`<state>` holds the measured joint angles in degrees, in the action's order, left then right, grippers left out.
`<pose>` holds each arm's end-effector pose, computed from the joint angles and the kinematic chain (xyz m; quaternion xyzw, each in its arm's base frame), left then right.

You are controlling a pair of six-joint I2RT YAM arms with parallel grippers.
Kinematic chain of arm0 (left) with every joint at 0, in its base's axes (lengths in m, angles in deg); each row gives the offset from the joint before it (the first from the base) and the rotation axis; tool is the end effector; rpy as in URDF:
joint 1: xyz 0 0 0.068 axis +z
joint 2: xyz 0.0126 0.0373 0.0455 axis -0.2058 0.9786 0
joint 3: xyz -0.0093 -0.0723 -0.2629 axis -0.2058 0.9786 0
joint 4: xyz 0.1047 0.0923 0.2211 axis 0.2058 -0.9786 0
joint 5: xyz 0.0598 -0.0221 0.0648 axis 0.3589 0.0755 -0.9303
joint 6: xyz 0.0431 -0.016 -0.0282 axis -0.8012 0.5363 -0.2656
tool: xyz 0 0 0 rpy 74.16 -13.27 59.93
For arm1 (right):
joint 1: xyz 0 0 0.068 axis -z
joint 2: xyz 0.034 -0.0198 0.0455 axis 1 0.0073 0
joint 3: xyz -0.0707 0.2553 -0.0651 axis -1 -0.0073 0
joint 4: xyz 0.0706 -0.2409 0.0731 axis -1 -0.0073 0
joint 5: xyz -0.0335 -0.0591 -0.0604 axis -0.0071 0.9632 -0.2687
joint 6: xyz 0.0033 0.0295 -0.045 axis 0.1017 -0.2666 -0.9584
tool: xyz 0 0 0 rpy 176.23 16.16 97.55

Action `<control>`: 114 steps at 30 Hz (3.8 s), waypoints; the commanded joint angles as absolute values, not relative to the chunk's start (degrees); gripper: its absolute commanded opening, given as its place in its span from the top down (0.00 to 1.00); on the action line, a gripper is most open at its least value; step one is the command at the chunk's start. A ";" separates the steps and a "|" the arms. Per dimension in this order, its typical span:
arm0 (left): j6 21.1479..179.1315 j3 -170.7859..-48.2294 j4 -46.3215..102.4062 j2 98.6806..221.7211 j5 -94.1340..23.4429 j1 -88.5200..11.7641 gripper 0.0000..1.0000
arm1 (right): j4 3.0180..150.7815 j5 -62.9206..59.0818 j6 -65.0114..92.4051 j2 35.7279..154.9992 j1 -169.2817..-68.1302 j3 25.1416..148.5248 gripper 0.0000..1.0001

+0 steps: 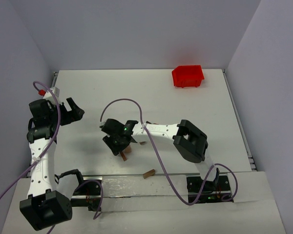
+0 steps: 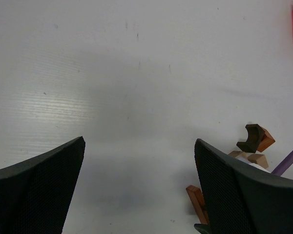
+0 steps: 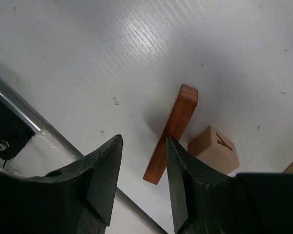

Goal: Build the wood block tower

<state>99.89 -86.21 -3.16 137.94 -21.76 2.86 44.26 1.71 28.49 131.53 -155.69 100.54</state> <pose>0.1967 0.0380 0.3074 -0.1074 0.8624 -0.1529 0.4704 0.1753 0.4017 0.1906 -0.3746 0.8925 0.1970 0.1561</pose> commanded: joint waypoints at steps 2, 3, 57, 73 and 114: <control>99.19 -85.59 -0.08 137.35 -21.81 3.26 0.01 | 43.11 3.61 29.12 129.69 -155.41 100.32 0.49; 99.13 -85.65 -0.21 137.29 -21.81 3.30 0.01 | 43.13 3.80 29.05 128.46 -155.41 100.26 0.48; 98.69 -86.38 0.80 140.21 -20.91 3.33 0.01 | 41.37 -7.22 -9.87 126.74 -126.54 107.17 1.00; 97.43 -86.31 0.13 138.63 -21.60 3.29 0.01 | 43.91 -10.34 -24.48 135.08 -128.47 102.99 1.00; 97.42 -87.32 0.55 140.40 -22.53 3.33 0.01 | 79.21 -33.42 48.46 127.01 -126.20 77.78 1.00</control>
